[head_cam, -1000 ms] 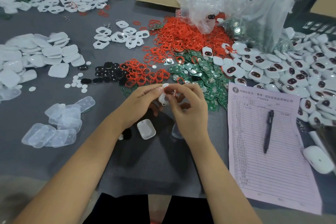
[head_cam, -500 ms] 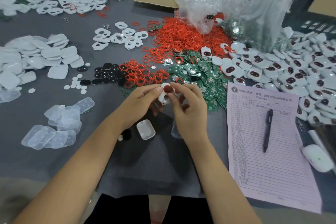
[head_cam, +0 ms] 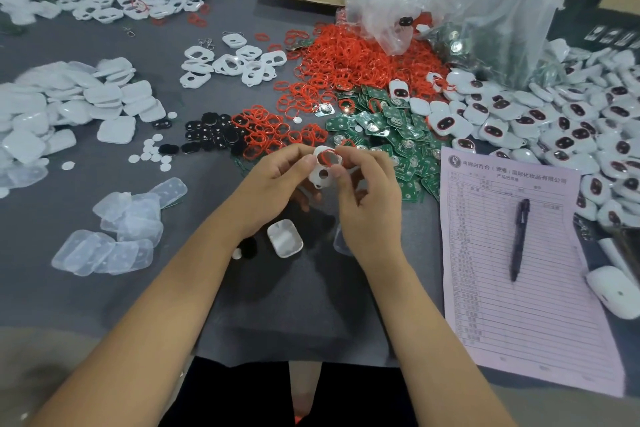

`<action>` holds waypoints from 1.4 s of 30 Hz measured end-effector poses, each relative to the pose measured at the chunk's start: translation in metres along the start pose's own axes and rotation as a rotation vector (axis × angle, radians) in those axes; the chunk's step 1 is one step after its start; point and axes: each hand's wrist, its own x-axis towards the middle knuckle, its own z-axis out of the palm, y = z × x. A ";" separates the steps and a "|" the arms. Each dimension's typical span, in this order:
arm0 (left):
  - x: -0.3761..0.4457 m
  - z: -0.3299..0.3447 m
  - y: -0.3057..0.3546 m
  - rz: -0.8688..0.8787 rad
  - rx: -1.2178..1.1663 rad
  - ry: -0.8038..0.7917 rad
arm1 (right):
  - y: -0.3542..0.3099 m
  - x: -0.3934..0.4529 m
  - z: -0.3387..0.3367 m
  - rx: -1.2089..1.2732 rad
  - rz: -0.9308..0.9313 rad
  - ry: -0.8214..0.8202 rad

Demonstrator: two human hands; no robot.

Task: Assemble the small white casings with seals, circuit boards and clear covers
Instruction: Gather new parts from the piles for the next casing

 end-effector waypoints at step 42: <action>-0.005 -0.004 0.006 0.070 0.246 -0.124 | 0.017 0.000 -0.009 0.272 0.093 -0.073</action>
